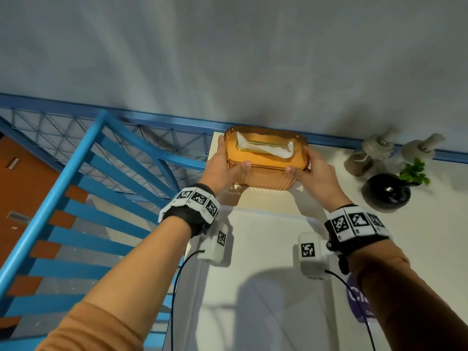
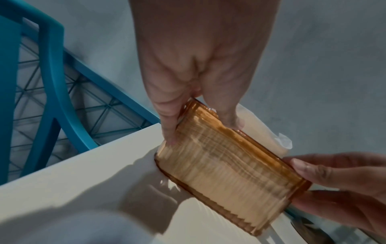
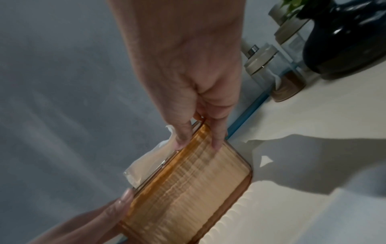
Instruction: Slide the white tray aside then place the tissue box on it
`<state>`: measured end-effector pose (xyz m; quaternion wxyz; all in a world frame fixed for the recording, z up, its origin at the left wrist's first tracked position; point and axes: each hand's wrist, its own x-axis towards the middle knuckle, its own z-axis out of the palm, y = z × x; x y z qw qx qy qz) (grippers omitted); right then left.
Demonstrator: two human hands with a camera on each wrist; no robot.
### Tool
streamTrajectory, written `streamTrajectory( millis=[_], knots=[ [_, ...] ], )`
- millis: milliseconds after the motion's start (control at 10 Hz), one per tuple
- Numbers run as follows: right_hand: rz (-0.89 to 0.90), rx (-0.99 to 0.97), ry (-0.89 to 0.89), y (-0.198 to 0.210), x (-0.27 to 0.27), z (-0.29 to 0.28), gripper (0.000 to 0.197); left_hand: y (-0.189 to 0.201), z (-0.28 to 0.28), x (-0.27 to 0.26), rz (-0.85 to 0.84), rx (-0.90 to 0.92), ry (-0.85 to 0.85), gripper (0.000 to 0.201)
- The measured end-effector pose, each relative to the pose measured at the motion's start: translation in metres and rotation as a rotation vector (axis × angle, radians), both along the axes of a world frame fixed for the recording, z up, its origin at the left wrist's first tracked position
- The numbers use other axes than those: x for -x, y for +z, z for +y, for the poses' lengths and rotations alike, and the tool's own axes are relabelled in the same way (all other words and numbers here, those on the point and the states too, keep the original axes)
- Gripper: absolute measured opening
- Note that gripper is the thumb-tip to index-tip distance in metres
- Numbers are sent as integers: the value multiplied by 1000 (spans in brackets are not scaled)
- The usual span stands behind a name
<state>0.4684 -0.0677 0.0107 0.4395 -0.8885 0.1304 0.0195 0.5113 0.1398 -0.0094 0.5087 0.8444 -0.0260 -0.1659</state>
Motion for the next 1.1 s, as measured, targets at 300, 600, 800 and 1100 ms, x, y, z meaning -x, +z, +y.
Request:
streamTrajectory(
  millis=[300,600,800,1100],
  knots=[
    [44,-8,9,-1,-40,-5,52,7,-11,-35,45,-60,17,90],
    [102,70,19,9,-55,-4,47,9,-13,-47,56,-88,-13,89],
    [115,32,31,6,-56,-4,45,8,-13,-46,79,-74,-4,92],
    [138,134,35,25,-38,-6,83,24,-9,-26,38,-54,95,115]
  ],
)
